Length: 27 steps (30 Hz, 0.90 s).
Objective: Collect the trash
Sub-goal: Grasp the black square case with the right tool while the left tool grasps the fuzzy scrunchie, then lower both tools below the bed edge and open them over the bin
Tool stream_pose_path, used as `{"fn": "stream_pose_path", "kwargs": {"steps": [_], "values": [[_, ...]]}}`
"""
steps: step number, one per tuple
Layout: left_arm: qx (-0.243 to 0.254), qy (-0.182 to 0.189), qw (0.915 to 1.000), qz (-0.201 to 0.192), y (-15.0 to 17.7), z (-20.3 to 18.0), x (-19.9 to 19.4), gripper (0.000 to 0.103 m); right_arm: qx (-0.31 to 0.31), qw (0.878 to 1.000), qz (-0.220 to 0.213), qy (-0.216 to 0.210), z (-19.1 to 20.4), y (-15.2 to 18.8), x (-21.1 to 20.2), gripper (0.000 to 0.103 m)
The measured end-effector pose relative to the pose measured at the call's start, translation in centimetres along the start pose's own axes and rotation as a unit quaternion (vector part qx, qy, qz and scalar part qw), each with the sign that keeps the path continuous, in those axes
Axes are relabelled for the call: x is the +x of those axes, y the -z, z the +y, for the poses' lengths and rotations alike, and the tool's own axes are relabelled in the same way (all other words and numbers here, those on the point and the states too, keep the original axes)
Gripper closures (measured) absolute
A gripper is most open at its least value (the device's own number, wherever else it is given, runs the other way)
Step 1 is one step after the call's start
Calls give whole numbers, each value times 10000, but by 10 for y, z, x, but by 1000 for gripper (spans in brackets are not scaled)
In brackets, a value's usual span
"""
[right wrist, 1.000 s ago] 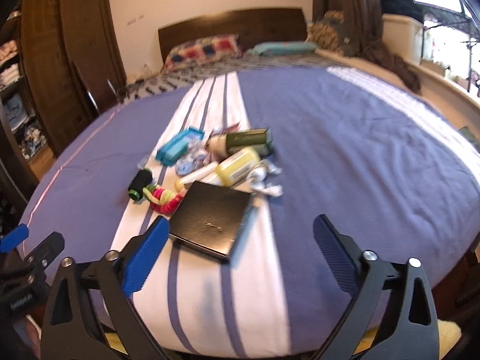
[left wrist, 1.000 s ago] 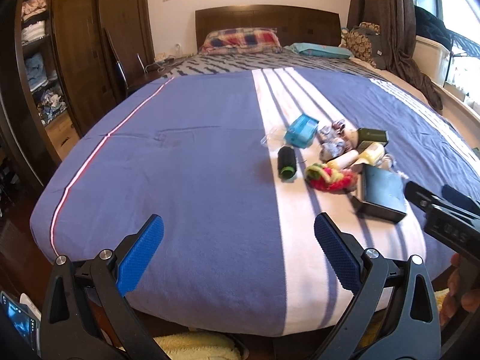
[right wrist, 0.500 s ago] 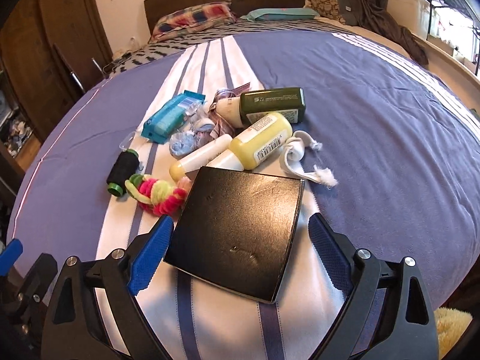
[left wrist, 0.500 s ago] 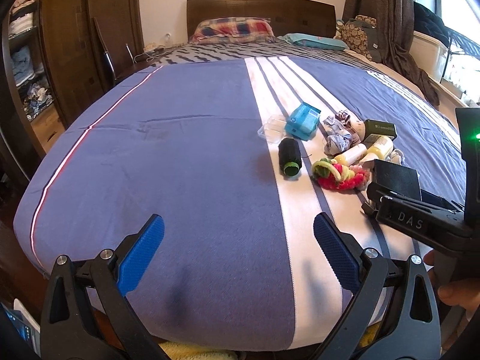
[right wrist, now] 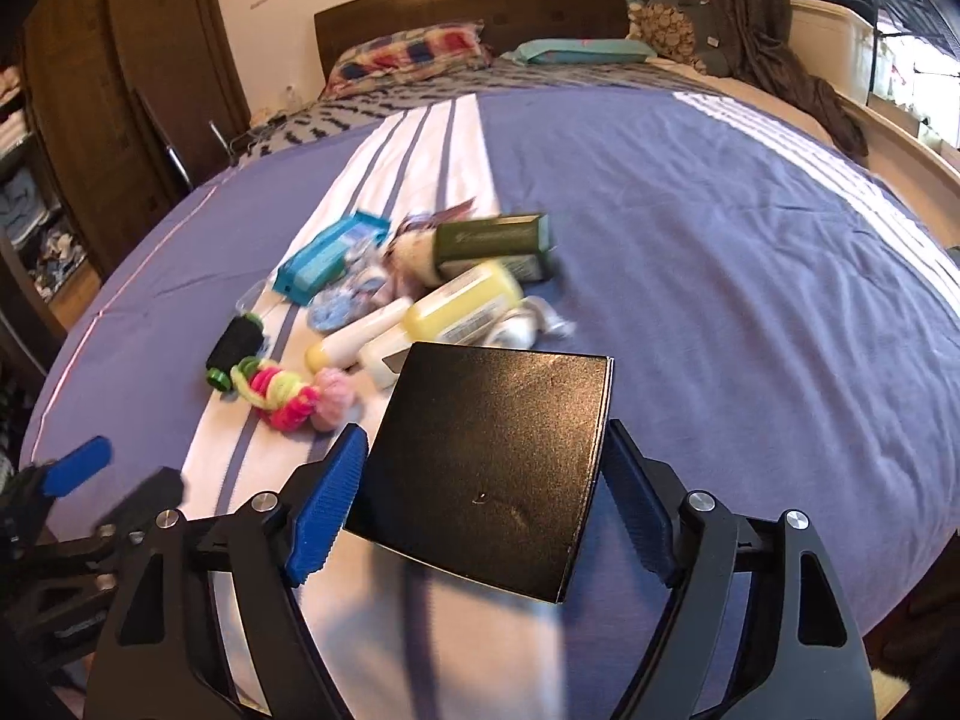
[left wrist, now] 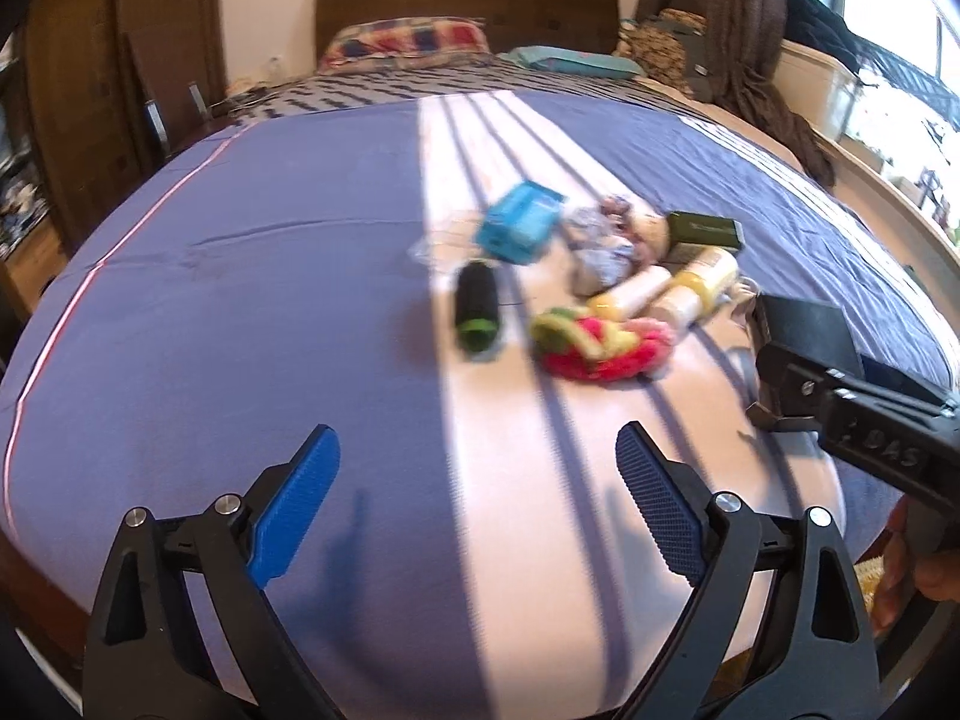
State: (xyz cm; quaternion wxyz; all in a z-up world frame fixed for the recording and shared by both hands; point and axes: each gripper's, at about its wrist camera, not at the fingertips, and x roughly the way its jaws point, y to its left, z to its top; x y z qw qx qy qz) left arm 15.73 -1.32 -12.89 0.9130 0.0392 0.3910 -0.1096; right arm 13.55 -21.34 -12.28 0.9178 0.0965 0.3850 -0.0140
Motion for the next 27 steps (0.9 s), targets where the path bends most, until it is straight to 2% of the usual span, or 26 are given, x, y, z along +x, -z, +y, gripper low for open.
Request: {"fn": "stream_pose_path", "kwargs": {"steps": [3, 6, 14, 16, 21, 27], "values": [[136, 310, 9994, 62, -6, -21, 12, 15, 31, 10000, -87, 9, -14, -3, -7, 24], [217, 509, 9982, 237, -12, -39, 32, 22, 82, 9999, -139, -9, -22, -6, -11, 24], [116, 398, 9983, 405, -29, -51, 69, 24, 91, 9999, -88, -88, -37, -6, -5, 24], [121, 360, 9984, 417, -32, -52, 72, 30, 100, 9999, -61, -127, -38, -4, -3, 24], [121, 367, 9983, 434, -30, -50, 65, 33, 60, 9998, -97, -167, -38, -2, -8, 24], [-22, 377, 9988, 322, -10, -47, 31, 34, -44, 9995, -187, -247, -31, 11, -28, 24]]}}
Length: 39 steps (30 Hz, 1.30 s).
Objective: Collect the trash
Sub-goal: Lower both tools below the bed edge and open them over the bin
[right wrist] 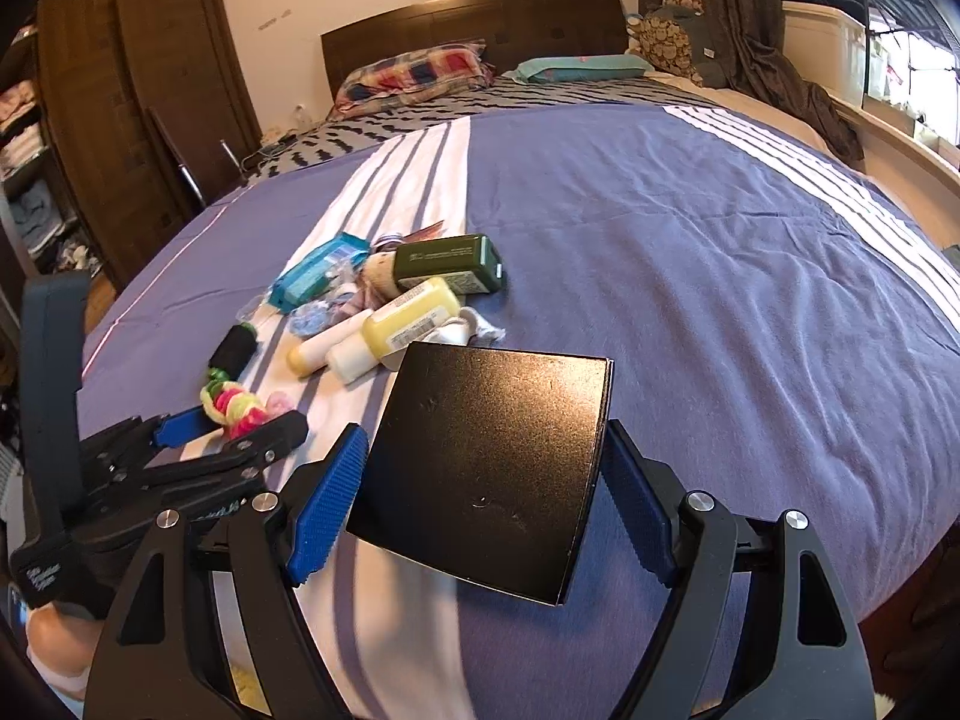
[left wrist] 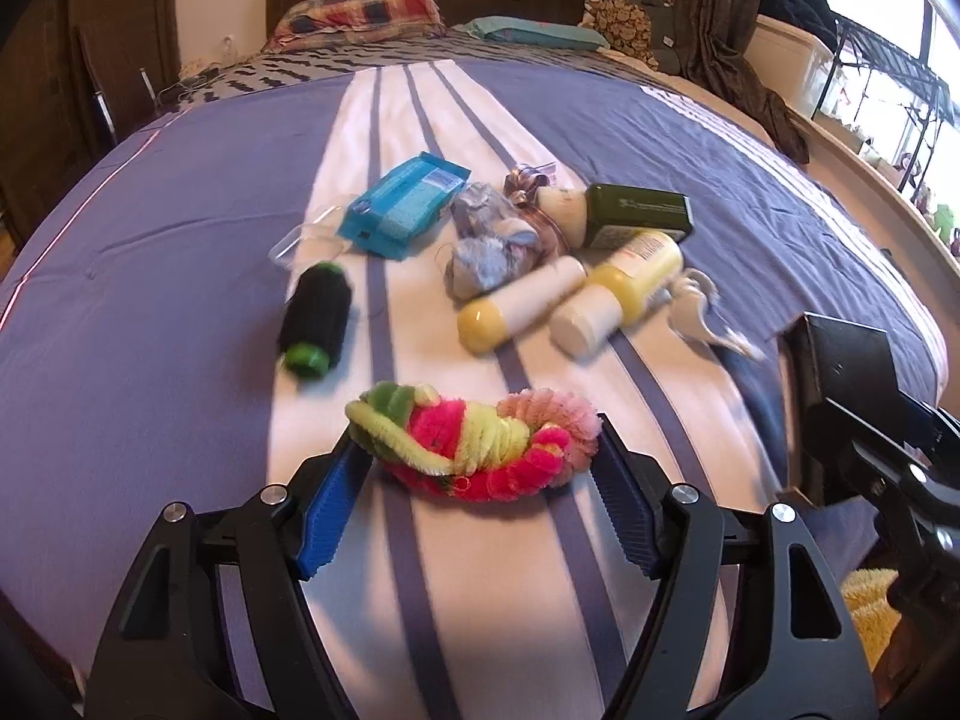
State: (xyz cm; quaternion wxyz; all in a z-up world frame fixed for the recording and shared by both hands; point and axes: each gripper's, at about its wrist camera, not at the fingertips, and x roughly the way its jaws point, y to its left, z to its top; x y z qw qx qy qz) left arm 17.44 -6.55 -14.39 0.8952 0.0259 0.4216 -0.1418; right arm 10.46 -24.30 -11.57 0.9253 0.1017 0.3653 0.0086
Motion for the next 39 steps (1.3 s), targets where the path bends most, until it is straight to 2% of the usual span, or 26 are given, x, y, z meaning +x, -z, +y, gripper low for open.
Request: {"fn": "stream_pose_path", "kwargs": {"steps": [11, 16, 20, 30, 39], "values": [[-394, -81, 9981, -466, 56, 11, -85, 34, -194, 9994, -287, -18, 14, 33, -58, 24], [-446, -165, 9975, -521, 86, 13, -112, 34, -270, 9990, -357, -81, 16, 53, -83, 24], [-412, -175, 9979, -459, 115, 13, -126, 34, -329, 9990, -187, -231, 20, 77, -93, 24], [-436, -101, 9984, 348, 182, 12, -98, 34, -270, 9972, 600, -368, 17, 132, -71, 24], [-509, 128, 9892, 1367, 232, 13, -45, 34, -108, 9857, 1596, -536, 17, 177, -16, 24]]}}
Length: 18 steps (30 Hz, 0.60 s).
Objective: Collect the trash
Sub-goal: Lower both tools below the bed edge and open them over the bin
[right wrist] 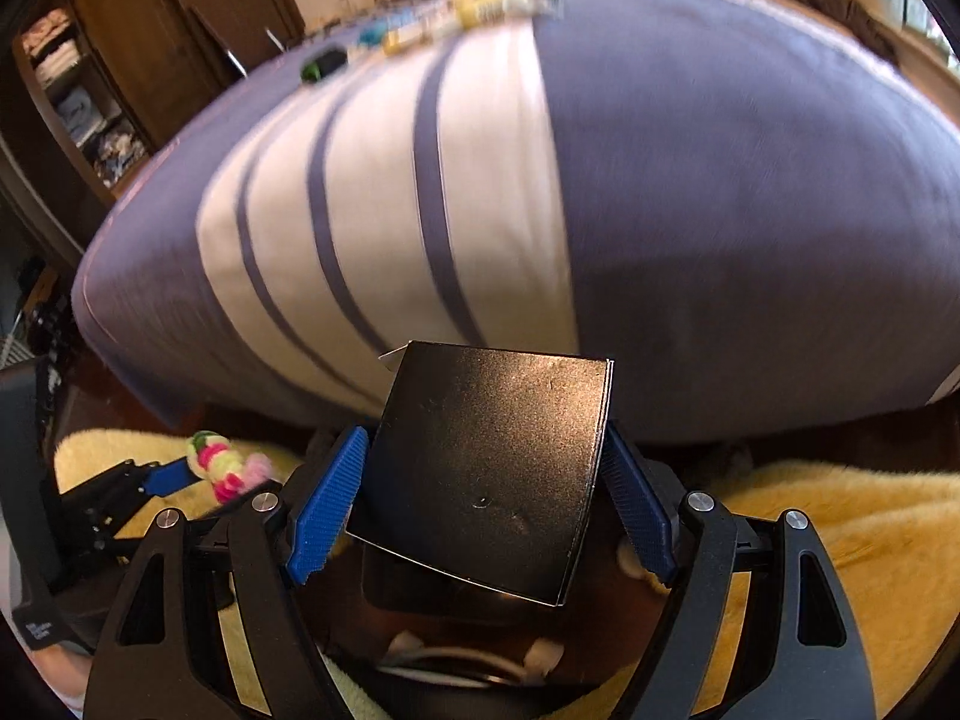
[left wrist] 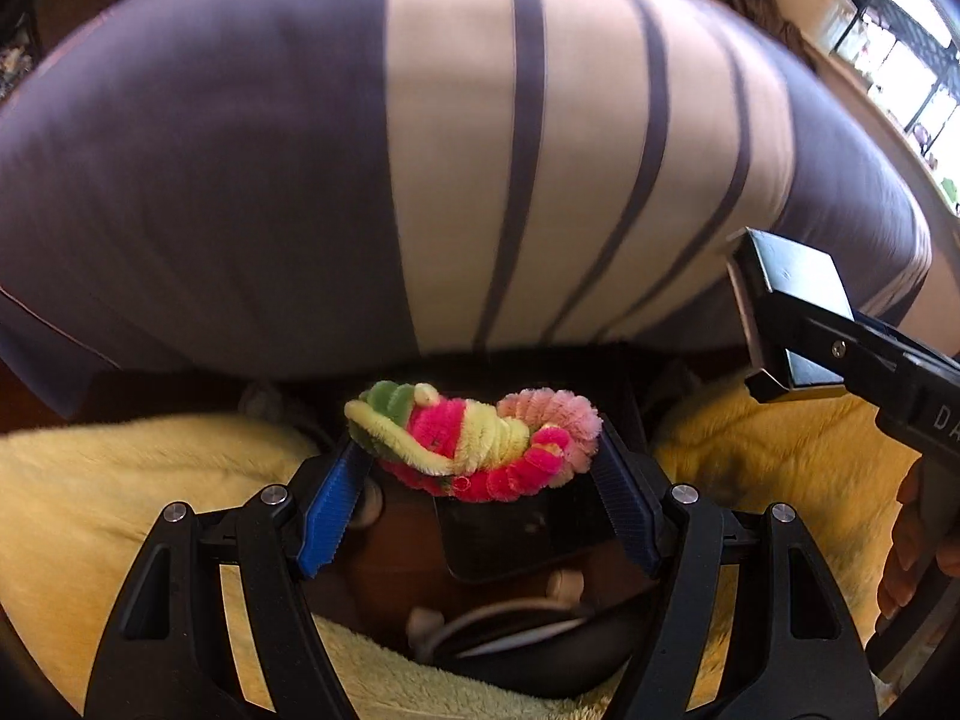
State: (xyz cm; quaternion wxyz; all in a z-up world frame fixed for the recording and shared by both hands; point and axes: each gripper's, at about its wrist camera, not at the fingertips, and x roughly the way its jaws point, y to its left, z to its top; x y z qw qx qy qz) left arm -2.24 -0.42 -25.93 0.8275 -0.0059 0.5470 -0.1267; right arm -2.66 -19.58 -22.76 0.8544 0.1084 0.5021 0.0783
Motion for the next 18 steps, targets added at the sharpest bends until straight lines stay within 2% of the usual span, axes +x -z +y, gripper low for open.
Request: {"fn": "stream_pose_path", "kwargs": {"steps": [4, 10, 15, 18], "values": [[31, 64, 9992, 398, 6, -2, 29, 34, 13, 9990, 441, 64, -1, 11, 29, 24], [249, 112, 9967, 763, 10, -10, 54, 34, -133, 9959, 883, 105, 7, 18, 60, 24], [256, 131, 9955, 905, 10, -8, 61, 30, -77, 9957, 927, 27, 7, 14, 64, 22], [245, 153, 9954, 914, 9, -7, 62, 25, -25, 9961, 881, 37, 3, 12, 61, 17]]}}
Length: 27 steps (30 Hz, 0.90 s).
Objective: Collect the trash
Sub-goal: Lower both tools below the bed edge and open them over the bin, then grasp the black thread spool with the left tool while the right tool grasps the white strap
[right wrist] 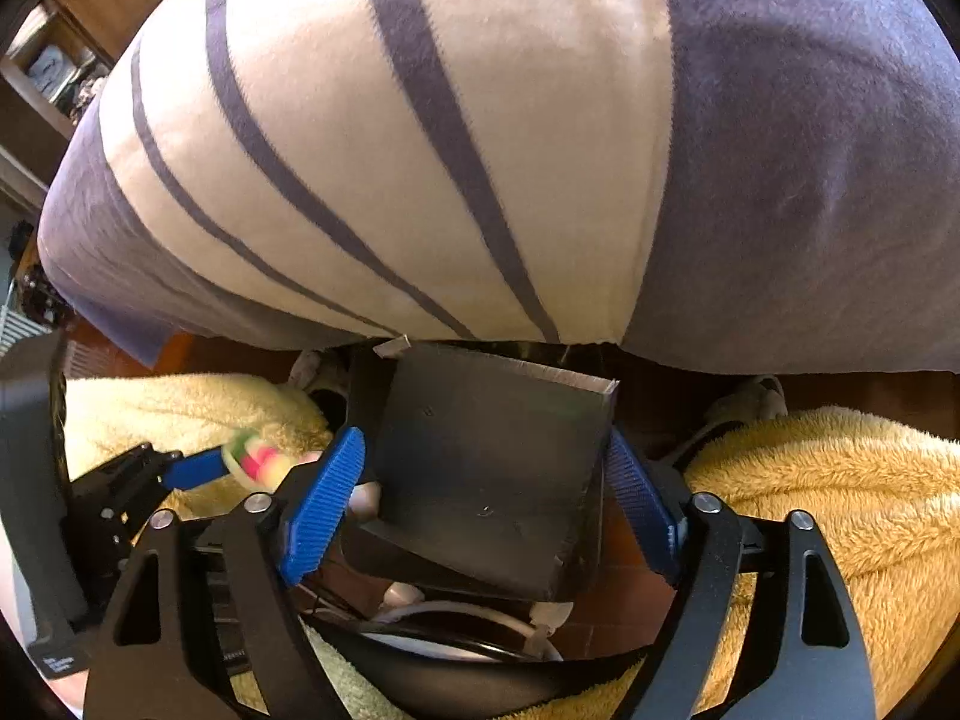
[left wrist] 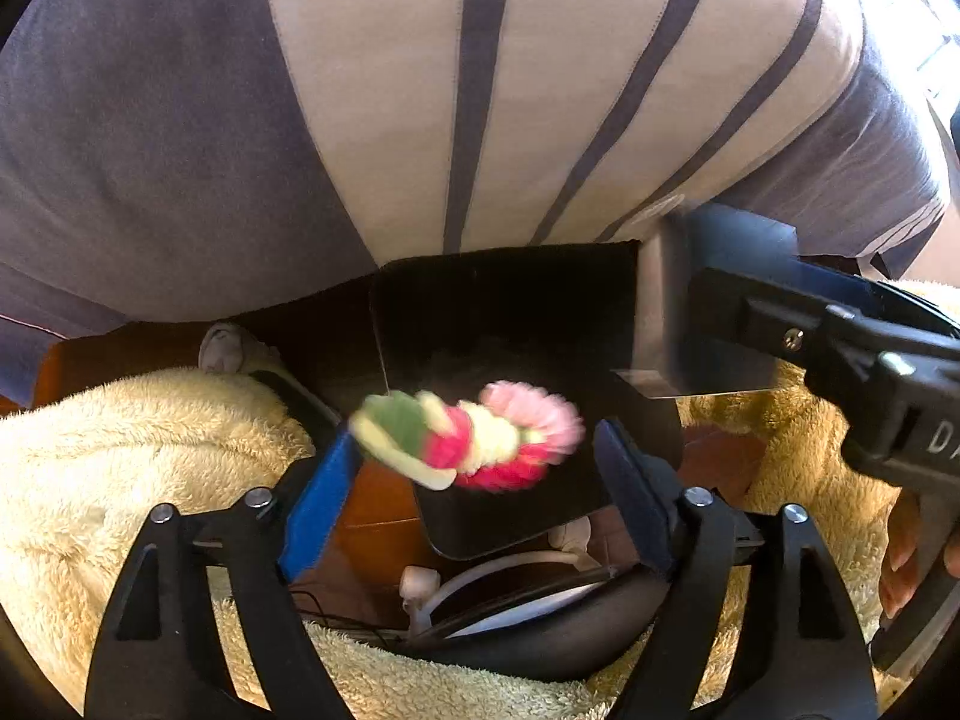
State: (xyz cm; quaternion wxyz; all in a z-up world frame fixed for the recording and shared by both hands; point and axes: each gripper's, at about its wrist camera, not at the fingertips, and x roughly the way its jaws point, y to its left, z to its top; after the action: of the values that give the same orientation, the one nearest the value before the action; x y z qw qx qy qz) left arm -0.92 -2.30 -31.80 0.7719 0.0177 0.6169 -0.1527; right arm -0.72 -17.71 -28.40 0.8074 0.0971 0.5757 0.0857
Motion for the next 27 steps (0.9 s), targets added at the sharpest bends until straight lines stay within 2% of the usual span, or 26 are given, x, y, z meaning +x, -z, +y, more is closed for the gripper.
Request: {"fn": "stream_pose_path", "kwargs": {"steps": [5, 12, 17, 19, 25, 27], "values": [[-5, -47, 9999, -155, -2, -1, -10, 17, 41, 9999, -147, 34, -4, -4, -12, 15], [32, -154, 9980, -609, -11, 2, -40, 14, -8, 9951, -921, 347, -9, -23, -66, 15], [91, -283, 9915, -1269, -32, 1, -90, 14, 51, 9833, -1782, 361, -17, -46, -118, 15], [109, -362, 9877, -1514, -42, 2, -107, 13, 35, 9792, -1977, 448, -21, -61, -128, 15], [87, -626, 9770, -2036, -85, 5, -139, 13, -59, 9708, -2318, 609, -28, -105, -138, 15], [70, -705, 9752, -2097, -98, 8, -142, 13, -110, 9695, -2366, 633, -29, -116, -138, 15]]}}
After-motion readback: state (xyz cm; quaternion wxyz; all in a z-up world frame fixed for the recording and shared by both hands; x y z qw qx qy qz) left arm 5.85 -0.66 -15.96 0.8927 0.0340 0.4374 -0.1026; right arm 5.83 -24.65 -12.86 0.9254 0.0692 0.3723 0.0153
